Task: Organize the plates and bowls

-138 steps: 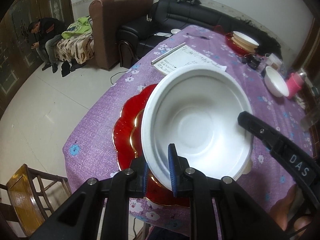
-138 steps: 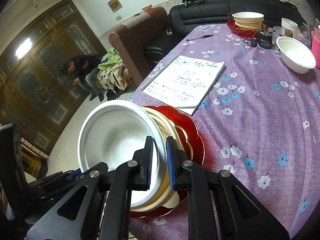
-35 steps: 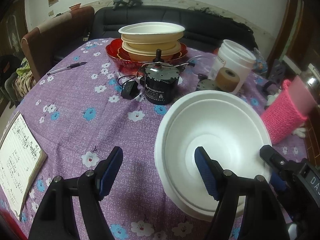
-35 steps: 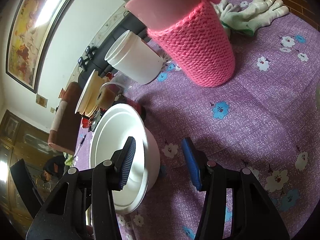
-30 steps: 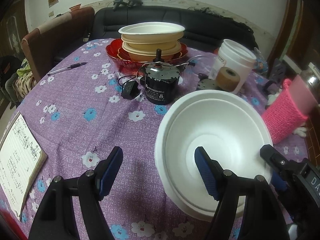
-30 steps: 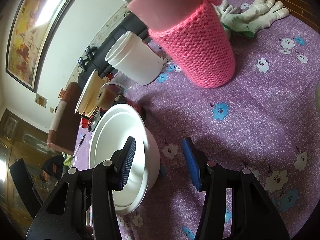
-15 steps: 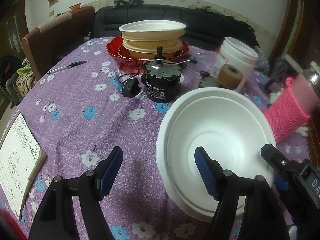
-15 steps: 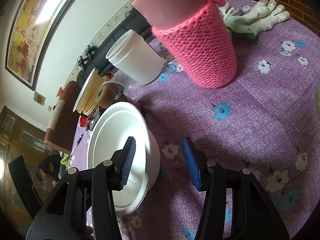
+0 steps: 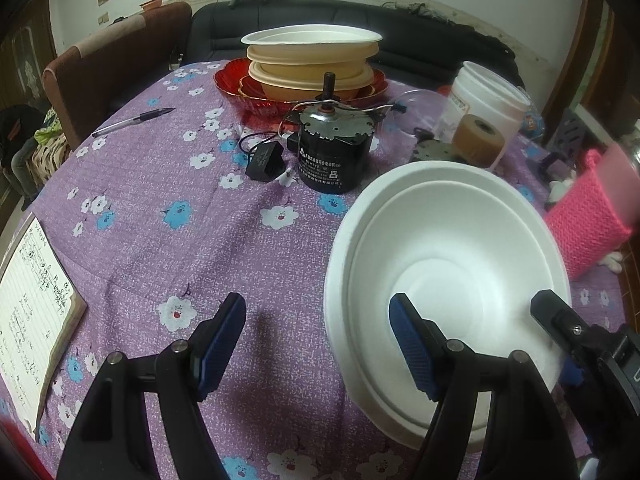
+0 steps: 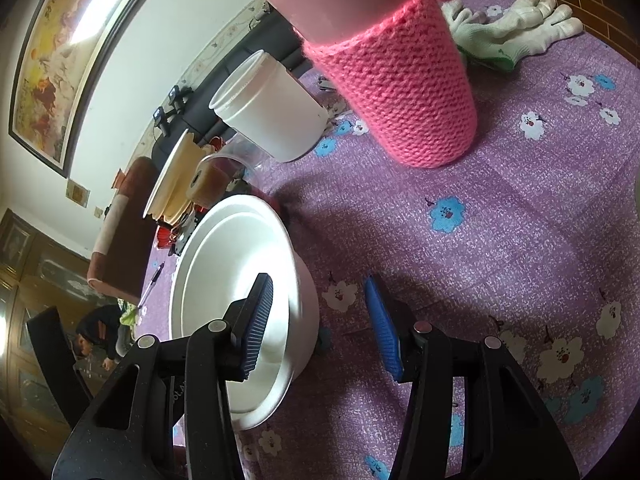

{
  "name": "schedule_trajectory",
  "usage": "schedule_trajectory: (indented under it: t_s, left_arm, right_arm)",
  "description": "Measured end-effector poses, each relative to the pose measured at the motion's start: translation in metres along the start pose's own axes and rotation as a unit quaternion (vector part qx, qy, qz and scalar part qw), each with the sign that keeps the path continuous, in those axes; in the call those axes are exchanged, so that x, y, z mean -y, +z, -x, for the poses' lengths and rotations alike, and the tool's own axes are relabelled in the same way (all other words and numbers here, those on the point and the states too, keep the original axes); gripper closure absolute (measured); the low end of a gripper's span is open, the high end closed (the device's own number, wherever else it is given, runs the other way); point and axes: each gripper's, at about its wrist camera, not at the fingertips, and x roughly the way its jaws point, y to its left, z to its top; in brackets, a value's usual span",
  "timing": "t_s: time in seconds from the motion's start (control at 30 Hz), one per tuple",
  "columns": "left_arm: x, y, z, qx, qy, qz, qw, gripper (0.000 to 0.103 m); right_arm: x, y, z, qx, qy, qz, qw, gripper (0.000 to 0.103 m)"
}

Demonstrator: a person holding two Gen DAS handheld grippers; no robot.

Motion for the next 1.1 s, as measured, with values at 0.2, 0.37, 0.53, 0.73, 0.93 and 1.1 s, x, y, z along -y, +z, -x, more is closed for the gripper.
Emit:
schedule_trajectory:
  t_s: [0.2,0.37,0.53,0.73,0.93,1.1]
  left_arm:
    - [-0.0031,-0.0002,-0.0040,-0.006,0.001,0.002,1.0000,0.029]
    - [-0.0044,-0.0003,-0.0059,-0.009,0.000,0.004,0.9999,0.029]
    - [-0.0039,-0.0007,-0.0056,-0.009,-0.001,0.002,1.0000,0.029]
    - [-0.0045,-0.0009,-0.0071,-0.011,0.000,0.003,0.9999,0.029]
    - [-0.0048,-0.0010,-0.0078,-0.011,0.002,0.002,0.9999,0.029]
    - [-0.0054,-0.0013,-0.0091,-0.012,0.002,0.001,0.9999,0.029]
  right_arm:
    - [0.0002,0.0009,-0.0008,-0.001,0.000,-0.002,1.000,0.054]
    - [0.0000,0.0011,-0.0005,0.002,-0.001,0.000,1.000,0.054]
    - [-0.0013,-0.0002,0.0015,0.007,-0.004,0.003,1.000,0.054]
    - [-0.0027,-0.0021,0.0036,0.008,-0.004,0.006,1.000,0.054]
    - [-0.0039,-0.0027,0.0031,0.007,-0.005,0.006,1.000,0.054]
    - [-0.0048,-0.0029,0.0025,0.007,-0.006,0.007,1.000,0.054]
